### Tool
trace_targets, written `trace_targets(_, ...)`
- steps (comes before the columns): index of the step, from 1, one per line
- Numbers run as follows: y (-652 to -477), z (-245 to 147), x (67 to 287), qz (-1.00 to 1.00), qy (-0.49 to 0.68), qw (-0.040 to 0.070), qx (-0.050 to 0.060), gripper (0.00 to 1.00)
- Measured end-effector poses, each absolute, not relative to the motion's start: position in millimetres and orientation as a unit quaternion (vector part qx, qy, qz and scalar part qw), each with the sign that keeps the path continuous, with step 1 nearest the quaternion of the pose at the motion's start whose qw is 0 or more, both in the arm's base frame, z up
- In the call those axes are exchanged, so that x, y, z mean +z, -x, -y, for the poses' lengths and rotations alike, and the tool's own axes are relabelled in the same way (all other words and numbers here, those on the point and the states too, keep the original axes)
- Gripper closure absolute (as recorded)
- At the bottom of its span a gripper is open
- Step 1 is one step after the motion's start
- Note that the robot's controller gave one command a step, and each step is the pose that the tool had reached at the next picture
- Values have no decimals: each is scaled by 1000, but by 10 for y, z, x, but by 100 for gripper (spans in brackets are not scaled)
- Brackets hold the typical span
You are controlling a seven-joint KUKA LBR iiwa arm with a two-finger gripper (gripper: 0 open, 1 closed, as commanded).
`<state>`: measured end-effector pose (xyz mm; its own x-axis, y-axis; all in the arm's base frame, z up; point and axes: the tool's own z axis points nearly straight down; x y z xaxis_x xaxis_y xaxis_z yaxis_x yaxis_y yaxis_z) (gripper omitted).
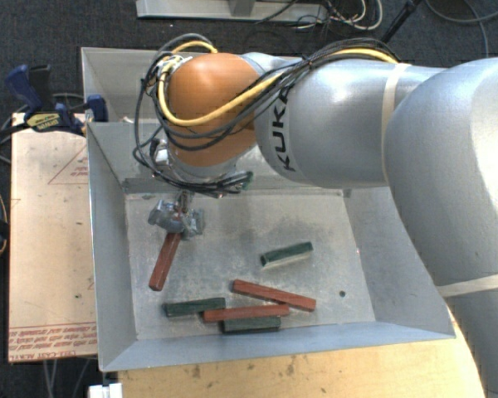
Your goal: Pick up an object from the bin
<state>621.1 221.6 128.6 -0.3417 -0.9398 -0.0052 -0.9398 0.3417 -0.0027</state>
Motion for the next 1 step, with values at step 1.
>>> trace_targets(1, -6210, -2218, 1338, -819, 573, 2, 1, 100)
